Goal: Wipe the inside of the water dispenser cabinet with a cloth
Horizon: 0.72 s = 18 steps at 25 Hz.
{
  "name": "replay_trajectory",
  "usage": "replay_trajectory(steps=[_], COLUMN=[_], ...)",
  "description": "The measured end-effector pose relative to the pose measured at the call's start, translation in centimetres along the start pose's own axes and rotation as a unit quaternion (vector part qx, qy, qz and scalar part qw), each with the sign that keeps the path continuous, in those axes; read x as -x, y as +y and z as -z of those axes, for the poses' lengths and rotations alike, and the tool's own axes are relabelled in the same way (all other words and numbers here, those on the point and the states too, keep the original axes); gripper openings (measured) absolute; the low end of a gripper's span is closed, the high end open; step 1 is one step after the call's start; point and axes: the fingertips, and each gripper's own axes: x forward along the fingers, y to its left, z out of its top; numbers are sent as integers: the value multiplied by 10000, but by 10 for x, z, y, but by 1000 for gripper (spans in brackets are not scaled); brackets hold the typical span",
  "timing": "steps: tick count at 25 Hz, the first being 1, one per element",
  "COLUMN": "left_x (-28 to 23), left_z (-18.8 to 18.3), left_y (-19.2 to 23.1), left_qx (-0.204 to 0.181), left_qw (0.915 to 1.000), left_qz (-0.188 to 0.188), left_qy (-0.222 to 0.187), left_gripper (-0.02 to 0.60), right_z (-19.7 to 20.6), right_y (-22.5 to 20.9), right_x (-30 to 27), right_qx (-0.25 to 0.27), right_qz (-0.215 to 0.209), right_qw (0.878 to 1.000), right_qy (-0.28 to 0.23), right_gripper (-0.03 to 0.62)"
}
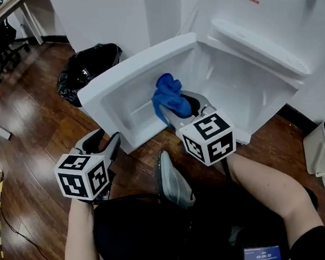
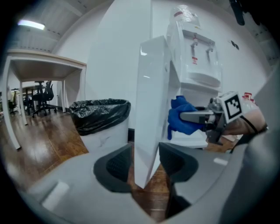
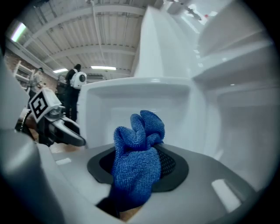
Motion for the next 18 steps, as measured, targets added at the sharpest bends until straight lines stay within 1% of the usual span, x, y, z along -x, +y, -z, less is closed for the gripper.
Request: replay_trajectory(steps=[2, 5, 7, 9, 11, 13, 15, 18], left_x=[-4, -6, -5, -4, -3, -4, -5, -5], left_z=[5, 10, 12, 13, 14, 16, 18, 17], left_y=[0, 4, 9, 13, 16, 16, 15, 12], left_qx=[135, 357, 460, 568, 660, 698, 701, 668], left_qw=[9998, 9992, 9988, 9982, 9977, 9974, 9973, 9975], left_qz=[86, 115, 57, 34, 34, 11, -6, 67], left_qy=[100, 165, 177, 166, 151, 175, 214, 205], left_gripper=[194, 193, 193, 186, 168, 152, 146, 147], right_z=[-8, -35, -56, -69, -71, -67, -59, -38], right_y=[53, 119, 154, 179, 184, 167, 139, 76], right_x=[-9, -4, 7, 15, 12, 3, -4, -8], right_qx=[130, 1, -34, 86, 192, 156, 219, 363], right_qz=[-616, -1438, -1883, -2197, -2240, -2079, -1761, -1012], right_qw=[9980, 9887, 9799, 9722, 9713, 9757, 9824, 9935], right_qy=[-76, -415, -661, -802, -779, -678, -587, -385], right_gripper=[164, 164, 164, 164, 164, 164, 164, 164])
